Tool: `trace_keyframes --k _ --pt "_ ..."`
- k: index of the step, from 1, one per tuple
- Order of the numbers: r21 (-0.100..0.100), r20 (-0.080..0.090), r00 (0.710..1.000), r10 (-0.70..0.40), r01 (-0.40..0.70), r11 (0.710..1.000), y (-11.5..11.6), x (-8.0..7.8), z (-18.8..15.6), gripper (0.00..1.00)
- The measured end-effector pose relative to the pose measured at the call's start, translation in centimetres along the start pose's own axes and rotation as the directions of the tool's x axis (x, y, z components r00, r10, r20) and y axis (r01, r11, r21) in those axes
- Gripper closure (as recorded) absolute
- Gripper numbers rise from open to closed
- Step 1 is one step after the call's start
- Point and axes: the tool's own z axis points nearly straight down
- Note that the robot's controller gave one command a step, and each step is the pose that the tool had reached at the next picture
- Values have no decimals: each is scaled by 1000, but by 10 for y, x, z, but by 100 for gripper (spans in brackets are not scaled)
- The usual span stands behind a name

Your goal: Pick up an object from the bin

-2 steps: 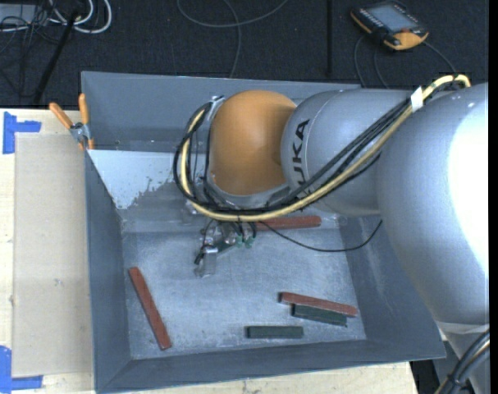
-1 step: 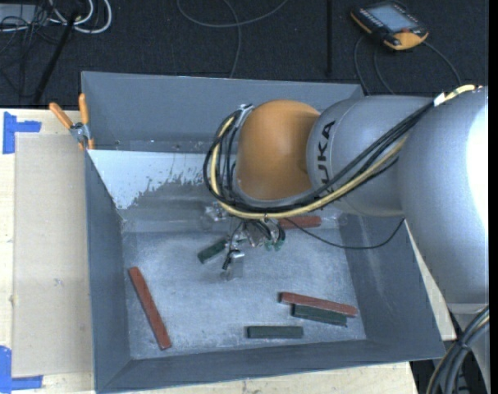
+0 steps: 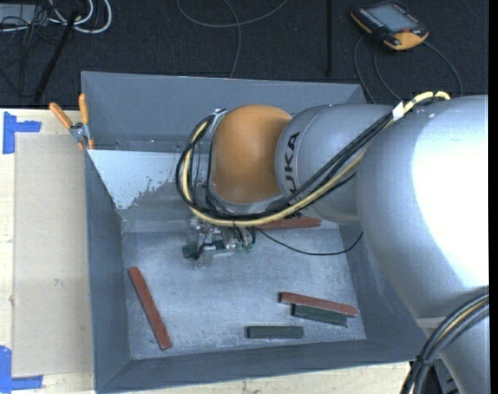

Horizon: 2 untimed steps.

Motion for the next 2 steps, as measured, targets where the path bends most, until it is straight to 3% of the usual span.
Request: trace_keyframes --k 1,2 --pt "-1 0 1000 1 -1 1000 0 0 0 100" --pt "0 -4 999 50 -50 999 -8 0 -130 100"
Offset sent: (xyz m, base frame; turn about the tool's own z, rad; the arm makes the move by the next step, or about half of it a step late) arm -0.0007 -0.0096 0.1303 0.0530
